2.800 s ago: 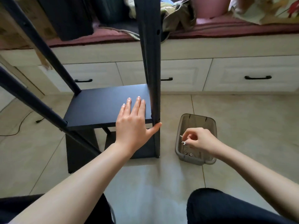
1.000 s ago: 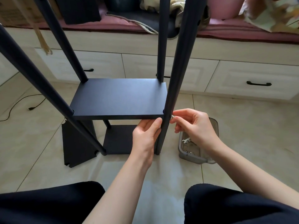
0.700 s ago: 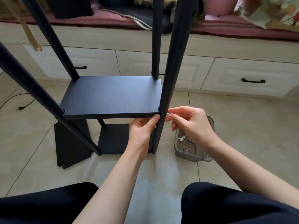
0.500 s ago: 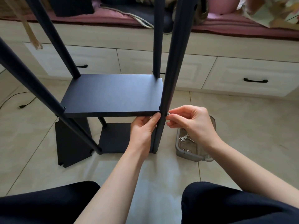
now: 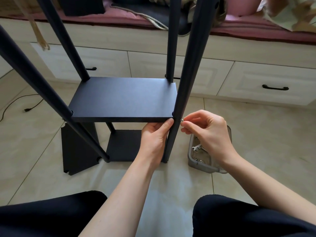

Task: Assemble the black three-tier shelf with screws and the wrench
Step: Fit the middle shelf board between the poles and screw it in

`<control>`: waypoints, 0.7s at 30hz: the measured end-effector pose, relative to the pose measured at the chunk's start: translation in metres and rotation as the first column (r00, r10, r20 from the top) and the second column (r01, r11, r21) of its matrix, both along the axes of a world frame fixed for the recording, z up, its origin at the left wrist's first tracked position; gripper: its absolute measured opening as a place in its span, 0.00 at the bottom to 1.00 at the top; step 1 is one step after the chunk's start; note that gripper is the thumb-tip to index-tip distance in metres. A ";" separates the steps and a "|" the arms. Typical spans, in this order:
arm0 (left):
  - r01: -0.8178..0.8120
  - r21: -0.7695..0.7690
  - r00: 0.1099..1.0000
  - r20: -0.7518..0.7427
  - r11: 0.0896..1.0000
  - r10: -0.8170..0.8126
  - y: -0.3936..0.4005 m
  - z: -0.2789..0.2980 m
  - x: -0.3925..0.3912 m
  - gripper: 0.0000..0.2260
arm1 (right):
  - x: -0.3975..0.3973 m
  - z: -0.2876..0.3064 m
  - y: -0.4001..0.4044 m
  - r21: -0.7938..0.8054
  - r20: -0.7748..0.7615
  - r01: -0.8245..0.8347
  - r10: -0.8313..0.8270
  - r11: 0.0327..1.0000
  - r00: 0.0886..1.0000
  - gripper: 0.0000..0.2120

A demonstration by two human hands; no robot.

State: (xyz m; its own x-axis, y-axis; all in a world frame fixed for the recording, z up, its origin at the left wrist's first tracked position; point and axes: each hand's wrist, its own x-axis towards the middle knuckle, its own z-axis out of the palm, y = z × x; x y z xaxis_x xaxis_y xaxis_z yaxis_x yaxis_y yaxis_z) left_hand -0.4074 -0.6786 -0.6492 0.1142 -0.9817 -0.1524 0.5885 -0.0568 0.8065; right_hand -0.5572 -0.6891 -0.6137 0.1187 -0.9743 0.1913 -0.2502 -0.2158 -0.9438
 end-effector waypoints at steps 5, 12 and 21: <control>-0.023 -0.022 1.000 -0.003 0.999 0.023 -0.005 0.002 0.002 0.04 | 0.002 0.005 -0.006 -0.046 -0.055 0.022 -0.024 0.999 0.998 0.04; -0.015 -0.094 1.000 -0.012 0.996 0.014 -0.012 0.008 0.003 0.09 | 0.006 0.008 -0.010 -0.309 -0.354 -0.020 -0.095 0.951 0.930 0.05; 0.031 -0.080 0.999 -0.004 0.996 -0.031 -0.004 0.002 0.003 0.06 | 0.007 0.003 -0.005 0.062 -0.011 0.056 -0.055 0.997 0.998 0.06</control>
State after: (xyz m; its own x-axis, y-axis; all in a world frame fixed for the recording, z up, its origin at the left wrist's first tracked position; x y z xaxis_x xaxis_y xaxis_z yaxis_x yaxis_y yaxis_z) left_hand -0.4047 -0.6828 -0.6474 0.0827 -0.9938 -0.0739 0.5919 -0.0106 0.8060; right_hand -0.5507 -0.6944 -0.6109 0.0658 -0.9894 0.1293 -0.2691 -0.1424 -0.9525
